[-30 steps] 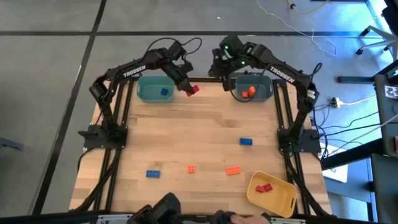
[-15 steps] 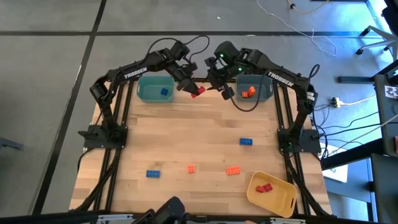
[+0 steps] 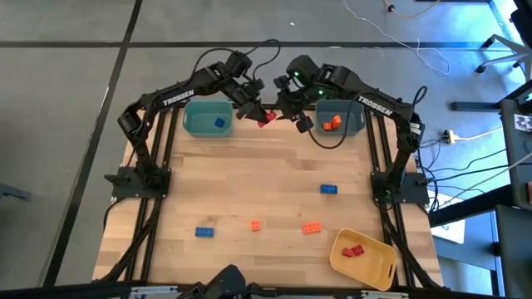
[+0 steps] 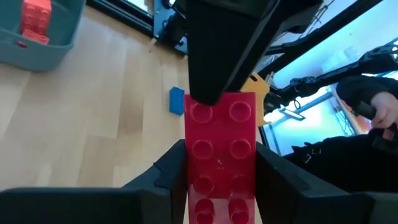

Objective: Sort & place blocks by color
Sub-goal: Put the red game piece into the yellow bin

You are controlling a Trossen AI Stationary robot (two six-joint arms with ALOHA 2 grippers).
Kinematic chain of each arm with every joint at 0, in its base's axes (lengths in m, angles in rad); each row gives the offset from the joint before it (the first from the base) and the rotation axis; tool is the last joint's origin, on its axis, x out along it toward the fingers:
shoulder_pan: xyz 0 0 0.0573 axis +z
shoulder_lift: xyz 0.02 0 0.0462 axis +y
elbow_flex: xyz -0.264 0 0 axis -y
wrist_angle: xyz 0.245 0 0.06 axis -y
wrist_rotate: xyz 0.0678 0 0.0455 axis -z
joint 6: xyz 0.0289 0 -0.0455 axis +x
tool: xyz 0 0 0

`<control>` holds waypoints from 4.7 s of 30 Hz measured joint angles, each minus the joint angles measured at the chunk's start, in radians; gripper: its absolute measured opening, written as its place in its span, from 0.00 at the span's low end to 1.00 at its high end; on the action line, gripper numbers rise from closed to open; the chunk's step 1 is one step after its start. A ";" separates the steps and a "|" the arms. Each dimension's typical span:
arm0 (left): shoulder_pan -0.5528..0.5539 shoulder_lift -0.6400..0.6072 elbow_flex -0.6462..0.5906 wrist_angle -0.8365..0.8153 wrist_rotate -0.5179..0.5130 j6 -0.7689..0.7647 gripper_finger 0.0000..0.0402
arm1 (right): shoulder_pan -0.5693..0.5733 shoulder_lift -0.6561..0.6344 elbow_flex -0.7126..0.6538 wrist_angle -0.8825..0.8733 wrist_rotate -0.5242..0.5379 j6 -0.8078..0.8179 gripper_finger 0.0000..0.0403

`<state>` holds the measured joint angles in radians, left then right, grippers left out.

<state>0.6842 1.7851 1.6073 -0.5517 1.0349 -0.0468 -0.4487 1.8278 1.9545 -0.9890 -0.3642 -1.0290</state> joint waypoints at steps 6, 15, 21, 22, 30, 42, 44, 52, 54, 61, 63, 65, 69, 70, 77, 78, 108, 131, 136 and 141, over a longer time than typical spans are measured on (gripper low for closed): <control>-0.002 -0.001 -0.001 0.026 0.004 -0.010 0.32 | 0.003 0.005 0.000 0.015 -0.007 0.000 0.40; -0.009 -0.001 -0.001 0.089 0.011 -0.029 0.32 | 0.003 0.005 0.000 0.026 -0.037 0.003 0.40; -0.008 -0.001 -0.001 0.091 0.010 -0.031 0.32 | 0.004 0.005 0.000 0.037 -0.040 0.002 0.36; -0.008 -0.001 -0.001 0.090 0.011 -0.032 0.32 | 0.005 0.005 0.000 0.038 -0.040 -0.001 0.33; -0.005 -0.001 -0.001 0.085 0.020 -0.041 0.32 | 0.009 0.005 0.000 0.039 -0.036 -0.021 0.24; 0.006 0.000 -0.001 0.072 -0.039 -0.052 0.53 | 0.008 0.005 -0.001 0.029 0.017 0.055 0.24; 0.006 0.000 -0.001 0.047 -0.064 -0.050 0.54 | 0.008 0.005 -0.001 0.020 0.026 0.060 0.24; 0.030 0.000 0.000 0.016 -0.109 -0.048 0.55 | 0.015 -0.002 -0.001 0.006 0.109 0.060 0.23; 0.039 0.000 0.000 0.015 -0.109 -0.048 0.55 | 0.014 -0.009 -0.001 0.003 0.115 0.064 0.23; 0.066 0.000 0.000 -0.040 -0.171 0.017 0.56 | 0.014 -0.055 -0.003 -0.054 0.165 0.155 0.23; 0.074 0.001 -0.003 -0.066 -0.215 0.035 0.56 | 0.021 -0.084 -0.001 -0.084 0.184 0.185 0.23; 0.078 0.005 -0.004 -0.066 -0.256 0.060 0.56 | 0.027 -0.113 0.002 -0.129 0.193 0.214 0.23; 0.077 0.001 -0.002 -0.105 -0.350 0.103 0.56 | 0.047 -0.162 -0.001 -0.196 0.229 0.319 0.23; 0.079 0.001 -0.002 -0.115 -0.372 0.119 0.56 | 0.057 -0.182 -0.001 -0.209 0.263 0.352 0.23; 0.068 0.002 -0.002 -0.128 -0.399 0.203 0.56 | 0.126 -0.260 0.000 -0.426 0.423 0.667 0.23; 0.062 0.002 -0.002 -0.136 -0.401 0.224 0.56 | 0.136 -0.271 0.000 -0.463 0.424 0.736 0.23; -0.227 0.002 -0.002 -0.295 -0.345 0.630 0.56 | 0.812 -0.642 -0.645 -0.457 0.107 2.086 0.23; -0.373 0.000 -0.002 -0.240 -0.424 0.499 0.56 | 1.265 -0.499 -1.195 0.343 0.122 2.543 0.23; -0.361 0.000 -0.002 -0.238 -0.424 0.491 0.56 | 1.263 -0.486 -1.194 0.346 0.145 2.531 0.23; -0.361 0.000 -0.002 -0.239 -0.425 0.490 0.56 | 1.263 -0.486 -1.194 0.337 0.151 2.541 0.23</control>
<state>0.3233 1.7851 1.6058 -0.7906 0.6102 0.4435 0.8139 1.3418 0.7601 -0.6516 -0.2136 1.5120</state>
